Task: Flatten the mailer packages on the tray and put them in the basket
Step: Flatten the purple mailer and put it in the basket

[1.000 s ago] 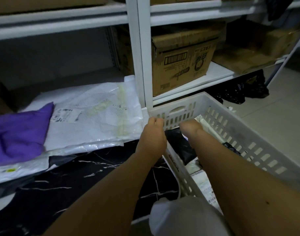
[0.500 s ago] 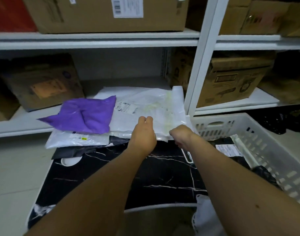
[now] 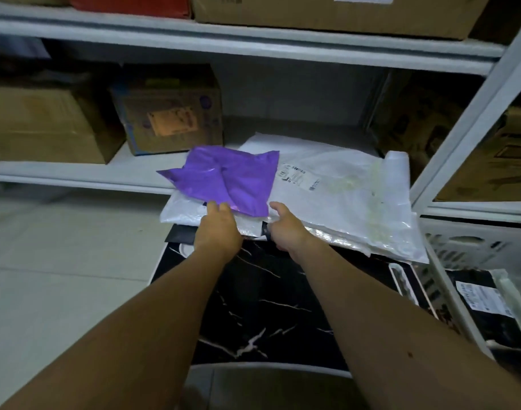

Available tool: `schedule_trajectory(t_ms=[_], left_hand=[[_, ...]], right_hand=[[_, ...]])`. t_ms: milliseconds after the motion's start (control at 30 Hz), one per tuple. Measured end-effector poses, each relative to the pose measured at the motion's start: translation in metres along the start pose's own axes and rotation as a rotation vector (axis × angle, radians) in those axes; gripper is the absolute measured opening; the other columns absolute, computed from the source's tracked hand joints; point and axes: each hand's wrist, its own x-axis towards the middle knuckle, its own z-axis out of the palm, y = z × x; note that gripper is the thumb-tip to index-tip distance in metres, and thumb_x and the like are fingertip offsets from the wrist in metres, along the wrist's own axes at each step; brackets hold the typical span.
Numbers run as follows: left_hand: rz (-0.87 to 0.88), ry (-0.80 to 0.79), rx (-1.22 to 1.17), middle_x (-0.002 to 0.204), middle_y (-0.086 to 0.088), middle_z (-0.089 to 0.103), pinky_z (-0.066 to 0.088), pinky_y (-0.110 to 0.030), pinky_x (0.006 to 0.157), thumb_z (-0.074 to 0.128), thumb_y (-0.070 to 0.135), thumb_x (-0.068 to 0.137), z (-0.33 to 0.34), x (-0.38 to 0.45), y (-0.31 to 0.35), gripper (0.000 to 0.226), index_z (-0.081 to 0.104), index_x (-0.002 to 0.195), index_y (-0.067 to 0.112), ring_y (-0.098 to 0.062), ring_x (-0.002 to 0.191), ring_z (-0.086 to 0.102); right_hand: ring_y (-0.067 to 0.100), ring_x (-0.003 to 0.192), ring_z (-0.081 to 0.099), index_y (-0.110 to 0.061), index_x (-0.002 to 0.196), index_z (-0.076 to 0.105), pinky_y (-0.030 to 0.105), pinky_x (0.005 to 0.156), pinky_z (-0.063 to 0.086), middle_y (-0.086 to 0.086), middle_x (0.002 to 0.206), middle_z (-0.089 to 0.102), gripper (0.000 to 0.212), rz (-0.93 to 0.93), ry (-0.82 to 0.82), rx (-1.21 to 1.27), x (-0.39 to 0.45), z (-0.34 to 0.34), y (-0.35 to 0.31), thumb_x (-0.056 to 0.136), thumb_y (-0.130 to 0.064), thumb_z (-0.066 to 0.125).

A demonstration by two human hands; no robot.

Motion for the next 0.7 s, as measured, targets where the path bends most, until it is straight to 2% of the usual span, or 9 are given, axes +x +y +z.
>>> schedule_trajectory(t_ms=[67,100,167,233,300,467,567,633,700], left_hand=[[0.01,-0.029,0.011,0.15,-0.015,0.019,0.042,-0.041,0.095,0.051,0.001,0.085,0.002,0.008,-0.01,0.048,0.038,0.132,0.002,-0.038,0.117,0.051],[0.02,-0.044,0.016,0.154,-0.015,0.013,0.042,-0.041,0.098,0.051,0.001,0.085,0.003,0.012,-0.013,0.051,0.037,0.134,0.002,-0.037,0.12,0.05],[0.033,-0.074,0.038,0.158,-0.013,0.001,0.041,-0.04,0.101,0.05,0.0,0.086,0.005,0.017,-0.018,0.054,0.035,0.138,0.002,-0.036,0.124,0.048],[0.05,-0.104,0.07,0.159,-0.011,-0.005,0.041,-0.038,0.101,0.049,0.0,0.086,0.006,0.019,-0.02,0.051,0.039,0.136,0.002,-0.033,0.123,0.049],[0.061,-0.129,0.102,0.159,-0.01,-0.009,0.042,-0.037,0.099,0.049,0.001,0.087,0.005,0.019,-0.021,0.039,0.049,0.126,0.003,-0.031,0.119,0.052],[0.076,-0.159,0.19,0.159,-0.006,-0.015,0.045,-0.039,0.092,0.046,0.003,0.09,0.0,0.011,-0.021,0.028,0.055,0.116,0.005,-0.03,0.111,0.053],[0.074,-0.156,0.218,0.16,-0.004,-0.013,0.046,-0.039,0.092,0.044,0.003,0.09,-0.006,0.003,-0.018,0.04,0.048,0.13,0.006,-0.029,0.113,0.052],[0.063,-0.162,0.224,0.16,-0.006,0.0,0.046,-0.039,0.093,0.041,0.004,0.091,-0.009,-0.002,-0.016,0.054,0.033,0.144,0.006,-0.03,0.114,0.054],[0.102,-0.19,0.261,0.16,-0.009,0.0,0.043,-0.04,0.097,0.04,0.003,0.091,-0.012,-0.01,-0.014,0.056,0.028,0.146,0.006,-0.031,0.118,0.052]], right_hand=[[0.011,0.068,0.043,-0.035,0.148,0.029,0.019,0.054,0.033,0.001,0.112,0.043,0.069,-0.003,-0.013,0.009,0.01,0.01,-0.003,0.088,-0.004,0.038],[0.013,0.074,0.047,-0.035,0.149,0.027,0.02,0.057,0.037,0.002,0.12,0.045,0.069,-0.005,-0.015,0.015,0.014,0.014,-0.004,0.088,-0.004,0.038],[0.019,0.097,0.049,-0.033,0.151,0.025,0.025,0.077,0.045,0.005,0.139,0.044,0.068,0.002,-0.02,0.018,0.021,0.02,-0.005,0.09,-0.005,0.039],[0.02,0.115,0.046,-0.026,0.151,0.026,0.031,0.099,0.041,0.007,0.147,0.039,0.065,0.0,-0.009,0.019,0.025,0.022,-0.006,0.091,-0.006,0.04],[0.023,0.131,0.042,-0.017,0.15,0.031,0.037,0.112,0.034,0.008,0.15,0.038,0.06,-0.004,0.014,0.007,0.026,0.023,-0.008,0.092,-0.004,0.039],[0.024,0.12,0.055,-0.01,0.139,0.05,0.041,0.106,0.043,0.006,0.131,0.057,0.047,-0.05,0.048,0.121,0.013,0.02,-0.008,0.092,-0.002,0.043],[0.022,0.112,0.06,-0.01,0.124,0.064,0.036,0.104,0.045,0.006,0.12,0.065,0.038,-0.083,0.115,0.146,-0.012,0.009,-0.01,0.091,-0.002,0.048],[0.022,0.107,0.062,-0.009,0.112,0.071,0.034,0.101,0.047,0.006,0.115,0.068,0.029,-0.091,0.17,0.126,-0.03,-0.001,-0.01,0.089,-0.005,0.054],[0.026,0.088,0.065,0.0,0.093,0.073,0.034,0.086,0.052,0.015,0.098,0.072,0.019,-0.08,0.216,0.142,-0.05,-0.011,-0.009,0.083,-0.01,0.059]])
